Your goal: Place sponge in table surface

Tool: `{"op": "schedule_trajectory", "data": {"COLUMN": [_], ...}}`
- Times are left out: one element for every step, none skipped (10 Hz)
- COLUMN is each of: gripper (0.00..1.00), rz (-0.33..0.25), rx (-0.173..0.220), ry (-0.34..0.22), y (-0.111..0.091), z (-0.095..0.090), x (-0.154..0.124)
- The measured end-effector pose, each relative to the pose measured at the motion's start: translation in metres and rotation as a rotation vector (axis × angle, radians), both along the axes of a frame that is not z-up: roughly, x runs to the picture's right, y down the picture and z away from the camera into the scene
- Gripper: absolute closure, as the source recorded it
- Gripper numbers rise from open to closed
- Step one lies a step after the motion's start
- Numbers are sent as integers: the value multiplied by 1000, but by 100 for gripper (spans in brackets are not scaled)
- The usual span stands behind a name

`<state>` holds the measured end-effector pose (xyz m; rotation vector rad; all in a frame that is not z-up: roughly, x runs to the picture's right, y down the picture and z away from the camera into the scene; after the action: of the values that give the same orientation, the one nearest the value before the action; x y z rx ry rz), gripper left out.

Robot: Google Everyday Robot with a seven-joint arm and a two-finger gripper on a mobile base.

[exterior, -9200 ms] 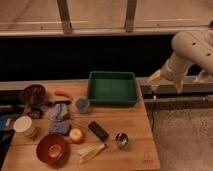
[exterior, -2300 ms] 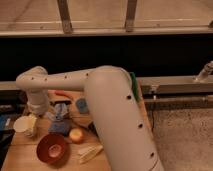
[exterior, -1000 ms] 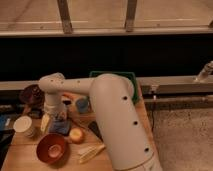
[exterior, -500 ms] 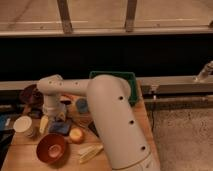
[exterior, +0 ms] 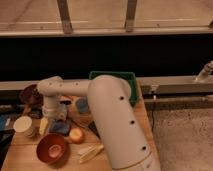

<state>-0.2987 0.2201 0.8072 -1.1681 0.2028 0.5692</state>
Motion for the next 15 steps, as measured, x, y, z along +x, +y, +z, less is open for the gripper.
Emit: {"op": "schedule_trajectory", "data": {"gripper": [51,62,70,79,83,83,83,83,83,83,83,83,83,83,83], "rz": [1,-1,2,-8,-28,-43,-48,-45,-42,-41,-42,-41,-40,-38,-37], "rx": [0,-2,0,6,22,35,44,51,63,76,97,116,131,148,171], "ry": [3,6,4,2,6,3,2,1,-2,-8,-18,-27,-34,-41,-47], "y": [-1,0,-1,1,5,9,9,7,2,-3,-12,-20,-26,-32,-41], "z": [0,1,1,1,0,-1,-1,-1,-4,-8,-16,-21,-25,-28,-32], "x": [2,4,2,1,-6,-13,-15,-14,-12,-14,-16,-18,-20,-21,-21]}}
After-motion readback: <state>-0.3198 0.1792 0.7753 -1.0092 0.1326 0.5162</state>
